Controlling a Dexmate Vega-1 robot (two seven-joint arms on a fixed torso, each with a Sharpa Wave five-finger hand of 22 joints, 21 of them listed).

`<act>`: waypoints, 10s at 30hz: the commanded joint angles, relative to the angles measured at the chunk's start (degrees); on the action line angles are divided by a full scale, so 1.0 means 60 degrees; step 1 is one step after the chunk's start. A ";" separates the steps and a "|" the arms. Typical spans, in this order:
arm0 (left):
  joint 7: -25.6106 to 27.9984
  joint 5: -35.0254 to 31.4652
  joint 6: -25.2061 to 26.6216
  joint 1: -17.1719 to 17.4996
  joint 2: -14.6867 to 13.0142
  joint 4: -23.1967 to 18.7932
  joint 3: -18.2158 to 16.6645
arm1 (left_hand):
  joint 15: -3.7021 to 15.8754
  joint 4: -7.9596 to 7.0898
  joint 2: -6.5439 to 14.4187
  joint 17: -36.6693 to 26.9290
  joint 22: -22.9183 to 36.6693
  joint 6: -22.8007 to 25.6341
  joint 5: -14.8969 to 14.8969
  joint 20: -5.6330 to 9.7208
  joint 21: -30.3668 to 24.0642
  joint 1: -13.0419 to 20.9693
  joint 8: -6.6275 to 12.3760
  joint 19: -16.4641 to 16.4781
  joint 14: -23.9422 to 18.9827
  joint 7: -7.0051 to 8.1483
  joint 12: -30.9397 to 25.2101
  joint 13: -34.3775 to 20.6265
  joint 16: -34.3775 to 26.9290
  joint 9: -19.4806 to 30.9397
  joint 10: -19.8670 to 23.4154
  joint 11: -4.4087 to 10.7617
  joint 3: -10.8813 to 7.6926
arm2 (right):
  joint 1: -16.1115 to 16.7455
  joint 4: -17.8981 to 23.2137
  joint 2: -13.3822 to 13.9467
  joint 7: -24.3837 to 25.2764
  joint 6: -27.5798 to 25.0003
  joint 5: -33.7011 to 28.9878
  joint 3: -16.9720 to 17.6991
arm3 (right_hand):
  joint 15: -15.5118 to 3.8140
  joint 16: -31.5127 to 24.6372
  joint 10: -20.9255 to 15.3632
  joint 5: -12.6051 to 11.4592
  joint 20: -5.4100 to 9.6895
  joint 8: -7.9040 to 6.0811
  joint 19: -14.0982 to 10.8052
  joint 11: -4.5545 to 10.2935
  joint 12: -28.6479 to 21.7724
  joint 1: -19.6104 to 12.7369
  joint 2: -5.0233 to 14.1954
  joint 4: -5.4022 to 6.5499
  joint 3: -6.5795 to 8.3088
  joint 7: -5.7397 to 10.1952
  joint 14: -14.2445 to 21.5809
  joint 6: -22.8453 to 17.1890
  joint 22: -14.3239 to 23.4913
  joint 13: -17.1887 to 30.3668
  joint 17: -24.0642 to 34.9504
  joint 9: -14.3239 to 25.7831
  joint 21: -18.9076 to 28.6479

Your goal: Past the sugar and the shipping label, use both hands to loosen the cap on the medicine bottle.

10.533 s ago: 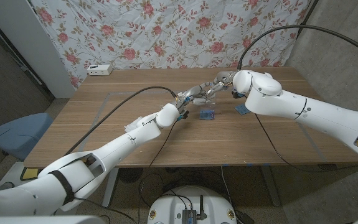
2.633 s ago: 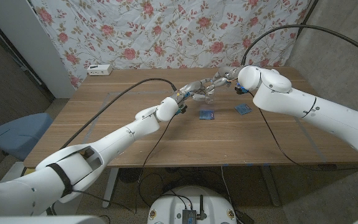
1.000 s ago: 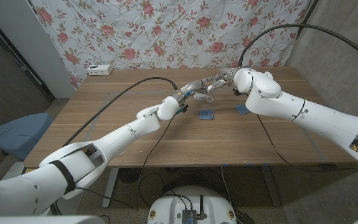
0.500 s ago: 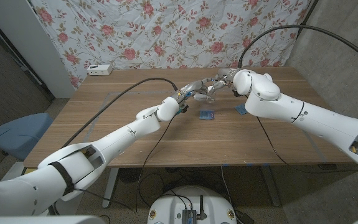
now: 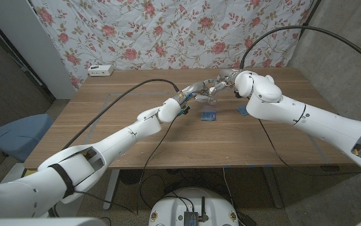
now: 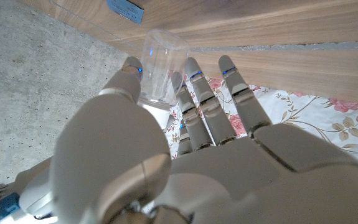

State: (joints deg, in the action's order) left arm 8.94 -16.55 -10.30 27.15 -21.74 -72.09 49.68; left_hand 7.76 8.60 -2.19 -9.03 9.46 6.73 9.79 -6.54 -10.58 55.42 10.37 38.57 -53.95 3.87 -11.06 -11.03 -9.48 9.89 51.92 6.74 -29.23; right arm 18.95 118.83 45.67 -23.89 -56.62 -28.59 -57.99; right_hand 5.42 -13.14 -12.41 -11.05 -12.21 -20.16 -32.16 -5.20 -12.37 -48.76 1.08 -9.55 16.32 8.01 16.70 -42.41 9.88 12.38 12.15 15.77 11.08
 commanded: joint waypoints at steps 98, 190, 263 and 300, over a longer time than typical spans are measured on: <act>0.0021 0.0030 0.0254 0.0503 -0.0290 -0.0732 -0.0173 | 0.0487 -0.0027 0.0046 -0.0028 0.0018 0.0020 0.0030 0.0010 -0.0014 -0.0072 0.0034 -0.0025 -0.0116 0.0043 -0.0035 -0.0053 -0.0084 0.0016 0.0284 0.0251 -0.0234 | 0.0661 0.0650 0.0853 0.0640 0.0959 0.3684 0.1528 | -0.0063 0.0077 0.0900 -0.0226 -0.0010 0.1213 0.0601 0.0632 0.0212 -0.2295 0.0833 -0.0053 0.1152 0.0769 -0.0976 0.1323 0.0022 0.0014 0.0174 -0.0593 -0.0045; -0.0034 0.0065 0.0078 0.0287 -0.0154 -0.0361 -0.0114 | 0.0463 -0.0030 0.0032 -0.0035 0.0019 0.0082 0.0027 0.0012 -0.0011 -0.0126 0.0047 -0.0048 -0.0104 0.0047 -0.0036 -0.0058 -0.0087 0.0016 0.0275 0.0247 -0.0295 | -0.0562 0.0490 0.0279 0.0494 -0.0724 0.1436 -0.0508 | 0.0529 0.0021 0.0758 0.0058 0.0029 0.0737 0.0642 -0.0268 -0.0025 0.0598 -0.0373 0.0524 -0.0214 -0.1119 -0.0658 0.1549 0.0023 0.0043 0.0016 -0.0286 0.0071; -0.0047 0.0053 0.0027 0.0424 -0.0202 -0.0501 -0.0148 | 0.0428 -0.0038 0.0026 -0.0038 0.0019 0.0170 0.0023 0.0002 -0.0014 -0.0189 0.0048 -0.0057 -0.0037 0.0107 -0.0035 -0.0058 -0.0094 0.0017 0.0254 0.0225 -0.0296 | -0.0308 0.0823 0.0371 0.1170 -0.1111 0.1498 -0.0586 | -0.0070 -0.0162 0.0069 0.0019 0.0223 -0.0737 0.0139 0.0174 -0.0006 -0.0814 0.0286 -0.0109 0.0904 -0.0057 -0.0015 -0.0123 0.0017 0.0048 0.0168 0.0367 0.0085; -0.0030 0.0100 0.0087 0.0326 -0.0072 -0.0295 -0.0095 | 0.0419 -0.0029 0.0029 -0.0039 0.0019 0.0135 0.0024 -0.0016 -0.0013 -0.0196 0.0033 -0.0062 -0.0019 0.0097 -0.0026 -0.0058 -0.0090 0.0017 0.0222 0.0236 -0.0308 | 0.0109 0.0626 0.0600 0.1428 -0.0428 0.2758 0.0343 | -0.0109 -0.0145 0.0382 -0.0092 0.0074 -0.0389 0.0290 0.0760 0.0135 -0.1536 0.0886 -0.0036 0.1309 0.0777 -0.0271 0.0514 0.0021 0.0044 0.0278 0.0152 0.0007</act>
State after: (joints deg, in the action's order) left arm 8.63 -16.00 -10.19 29.21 -22.33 -73.91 48.98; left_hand 7.66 8.53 -2.53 -9.06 9.46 7.26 9.57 -6.64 -10.58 54.48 10.37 38.46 -54.05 4.40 -11.06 -11.06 -9.76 9.89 51.78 6.88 -30.69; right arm 17.99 122.90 48.75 -16.55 -61.44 -14.50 -58.38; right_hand 5.02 -13.97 -9.83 -11.32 -11.78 -22.62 -30.54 -1.19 -11.64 -57.93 6.21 -9.56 23.73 12.52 15.20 -39.51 9.89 12.38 13.70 16.74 11.22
